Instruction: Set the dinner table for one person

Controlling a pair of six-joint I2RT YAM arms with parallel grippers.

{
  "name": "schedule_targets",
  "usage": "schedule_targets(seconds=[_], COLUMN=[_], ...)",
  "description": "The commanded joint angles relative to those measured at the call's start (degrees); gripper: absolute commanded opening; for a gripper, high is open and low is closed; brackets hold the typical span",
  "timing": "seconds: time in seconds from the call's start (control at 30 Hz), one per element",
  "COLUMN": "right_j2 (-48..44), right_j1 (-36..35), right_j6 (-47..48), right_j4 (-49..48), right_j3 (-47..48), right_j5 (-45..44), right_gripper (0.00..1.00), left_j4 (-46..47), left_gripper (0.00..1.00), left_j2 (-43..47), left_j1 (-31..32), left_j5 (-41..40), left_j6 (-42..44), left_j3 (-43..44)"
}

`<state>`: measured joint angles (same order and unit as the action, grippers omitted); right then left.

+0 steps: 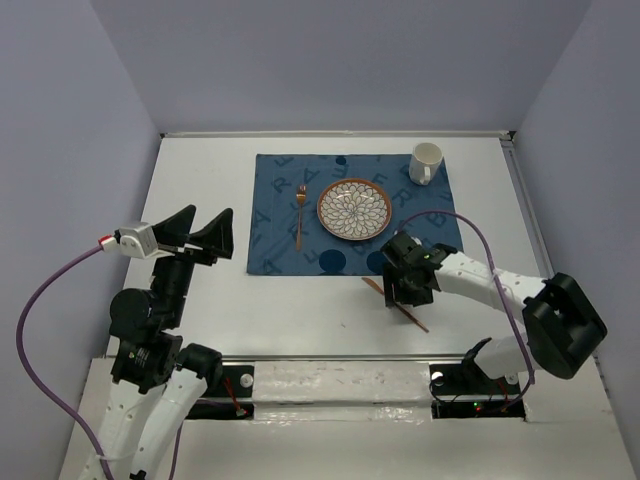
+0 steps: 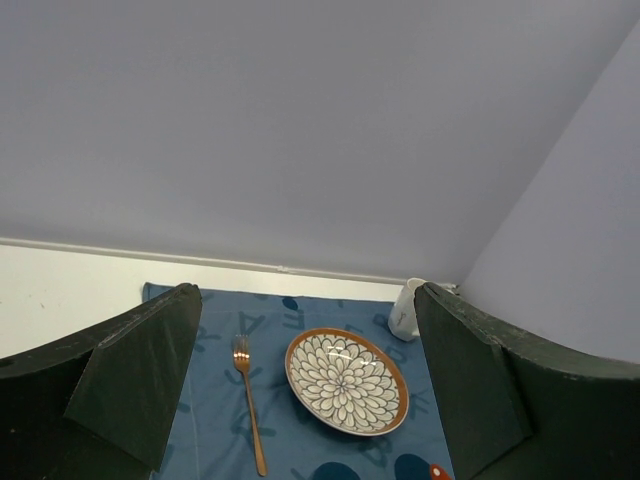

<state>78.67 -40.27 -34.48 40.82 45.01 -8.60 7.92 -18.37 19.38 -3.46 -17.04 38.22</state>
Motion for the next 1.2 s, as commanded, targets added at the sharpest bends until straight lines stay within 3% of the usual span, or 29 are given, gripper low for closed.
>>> schedule_targets(seconds=[0.0, 0.27, 0.3, 0.33, 0.63, 0.77, 1.03, 1.17], right_j2=[4.64, 5.53, 5.53, 4.74, 4.38, 3.77, -8.54, -9.07], right_j1=[0.90, 0.28, -0.68, -1.73, -10.87, -13.43, -14.57, -7.73], right_j6=[2.75, 2.67, 2.66, 1.88, -0.85, -1.20, 0.99, 4.50], right_j4=[-4.95, -9.09, -9.18, -9.35, -9.27, -9.18, -5.14, -3.81], right_j3=[-0.46, -2.03, -2.04, -2.73, -2.57, -0.72, 8.41, 16.23], right_j5=[1.21, 8.16, 8.07, 8.16, 7.63, 7.11, 0.79, -4.22], right_gripper=[0.63, 0.37, 0.37, 0.30, 0.01, 0.00, 0.00, 0.00], left_j4=[3.24, 3.24, 3.24, 3.15, 3.24, 3.24, 3.24, 3.15], left_gripper=[0.99, 0.99, 0.99, 0.99, 0.99, 0.99, 0.99, 0.99], left_j2=[0.88, 0.88, 0.88, 0.79, 0.70, 0.62, 0.27, 0.27], left_j1=[-0.30, -0.30, -0.30, -0.30, -0.39, -0.30, -0.30, -0.39], left_j5=[0.83, 0.83, 0.83, 0.74, 0.21, 0.12, 0.30, 0.30], left_j6=[-0.10, -0.01, -0.10, -0.10, -0.10, -0.01, -0.10, -0.01], left_j3=[-0.07, 0.02, 0.02, 0.02, -0.07, -0.16, -0.16, -0.16])
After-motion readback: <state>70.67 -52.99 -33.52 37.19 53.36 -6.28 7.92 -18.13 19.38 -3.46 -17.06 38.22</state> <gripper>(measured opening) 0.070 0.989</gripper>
